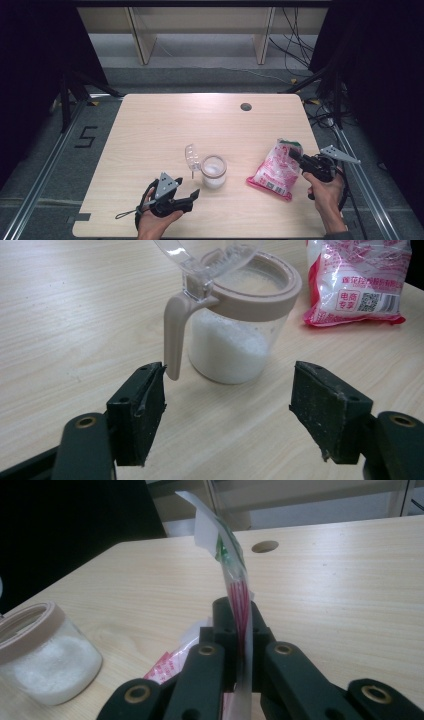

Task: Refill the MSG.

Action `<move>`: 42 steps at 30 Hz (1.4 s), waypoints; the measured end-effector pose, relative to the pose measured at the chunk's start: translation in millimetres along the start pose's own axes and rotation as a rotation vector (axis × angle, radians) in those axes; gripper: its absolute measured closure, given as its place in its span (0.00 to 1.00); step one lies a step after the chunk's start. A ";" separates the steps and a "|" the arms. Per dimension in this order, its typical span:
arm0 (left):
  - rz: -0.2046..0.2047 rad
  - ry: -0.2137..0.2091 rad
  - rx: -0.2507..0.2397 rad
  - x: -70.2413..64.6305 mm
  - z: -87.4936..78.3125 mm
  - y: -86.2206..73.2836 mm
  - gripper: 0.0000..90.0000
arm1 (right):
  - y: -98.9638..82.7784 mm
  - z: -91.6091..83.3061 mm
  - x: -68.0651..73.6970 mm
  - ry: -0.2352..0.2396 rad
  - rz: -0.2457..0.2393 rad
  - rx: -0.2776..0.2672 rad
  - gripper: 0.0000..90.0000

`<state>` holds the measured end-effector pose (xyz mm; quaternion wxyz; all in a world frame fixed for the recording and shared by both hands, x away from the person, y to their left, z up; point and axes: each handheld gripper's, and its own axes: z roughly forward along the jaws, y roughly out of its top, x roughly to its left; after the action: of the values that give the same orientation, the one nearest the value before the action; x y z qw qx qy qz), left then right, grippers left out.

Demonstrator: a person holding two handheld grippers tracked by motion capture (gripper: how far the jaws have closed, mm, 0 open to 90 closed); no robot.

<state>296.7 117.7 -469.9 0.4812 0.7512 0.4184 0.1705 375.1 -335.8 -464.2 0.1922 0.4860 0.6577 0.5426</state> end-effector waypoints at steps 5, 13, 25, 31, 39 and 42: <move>0.017 0.035 0.003 10.7 -3.0 5.8 0.33 | -1.7 -1.0 -4.0 -0.007 0.005 0.010 0.98; 0.049 0.049 -0.033 24.4 -11.4 12.7 0.43 | -5.2 1.4 -7.1 -0.034 0.015 0.011 0.95; 0.114 0.023 -0.084 27.1 -11.4 15.4 0.76 | -6.8 -0.6 -7.9 -0.076 0.021 0.033 0.85; 0.122 0.017 -0.109 27.5 -7.6 17.4 0.90 | -9.5 -2.1 -10.4 -0.093 0.028 0.044 0.78; 0.136 0.020 -0.117 28.4 -5.8 19.2 0.99 | -11.3 -5.3 -8.1 -0.130 0.045 0.043 0.68; 0.122 0.016 -0.122 29.0 -5.4 19.2 0.99 | -12.6 -6.8 -8.0 -0.126 0.058 0.043 0.66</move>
<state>319.3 140.2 -454.9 0.5117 0.7431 0.3645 0.2306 368.0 -345.3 -475.5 0.2071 0.5420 0.6413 0.5020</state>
